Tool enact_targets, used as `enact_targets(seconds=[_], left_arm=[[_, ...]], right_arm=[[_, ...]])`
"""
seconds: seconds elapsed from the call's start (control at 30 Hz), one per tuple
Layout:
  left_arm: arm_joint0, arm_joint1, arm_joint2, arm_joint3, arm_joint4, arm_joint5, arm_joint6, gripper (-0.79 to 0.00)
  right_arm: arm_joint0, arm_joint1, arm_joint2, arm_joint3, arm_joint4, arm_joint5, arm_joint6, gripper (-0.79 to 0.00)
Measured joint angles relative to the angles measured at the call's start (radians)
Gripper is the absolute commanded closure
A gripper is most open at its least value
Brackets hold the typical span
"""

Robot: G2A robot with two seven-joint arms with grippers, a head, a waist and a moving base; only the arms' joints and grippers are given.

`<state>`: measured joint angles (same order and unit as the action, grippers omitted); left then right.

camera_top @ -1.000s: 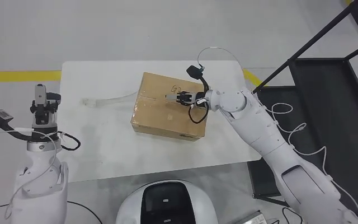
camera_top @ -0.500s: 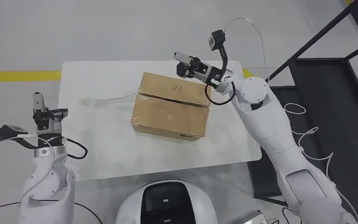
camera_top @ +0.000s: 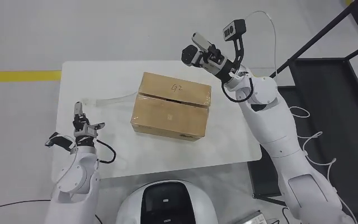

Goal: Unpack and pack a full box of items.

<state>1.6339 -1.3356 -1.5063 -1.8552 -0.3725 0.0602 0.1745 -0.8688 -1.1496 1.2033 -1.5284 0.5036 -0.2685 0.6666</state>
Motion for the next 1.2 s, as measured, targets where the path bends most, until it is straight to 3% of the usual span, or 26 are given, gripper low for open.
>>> enact_targets(seconds=[0.23, 0.37, 0.7, 1.13, 1.2], left_arm=[[-0.001, 0.0, 0.001, -0.001, -0.001, 0.001, -0.002, -0.785], [-0.037, -0.006, 0.03, 0.041, -0.08, -0.007, -0.073, -0.785], [-0.2, -0.022, 0.06, 0.379, -0.294, -0.125, -0.245, -0.785], [-0.409, -0.039, 0.098, 0.738, -0.268, -0.215, -0.246, -0.785], [-0.441, -0.04, 0.103, 0.783, -0.244, -0.245, -0.255, -0.748]], right_arm=[[0.0, 0.0, 0.0, 0.0, 0.0, 0.0, 0.0, -0.785], [0.0, 0.0, 0.0, 0.0, 0.0, 0.0, 0.0, -0.785], [0.0, 0.0, 0.0, 0.0, 0.0, 0.0, 0.0, -0.785], [0.0, 0.0, 0.0, 0.0, 0.0, 0.0, 0.0, -0.785], [0.0, 0.0, 0.0, 0.0, 0.0, 0.0, 0.0, -0.785]])
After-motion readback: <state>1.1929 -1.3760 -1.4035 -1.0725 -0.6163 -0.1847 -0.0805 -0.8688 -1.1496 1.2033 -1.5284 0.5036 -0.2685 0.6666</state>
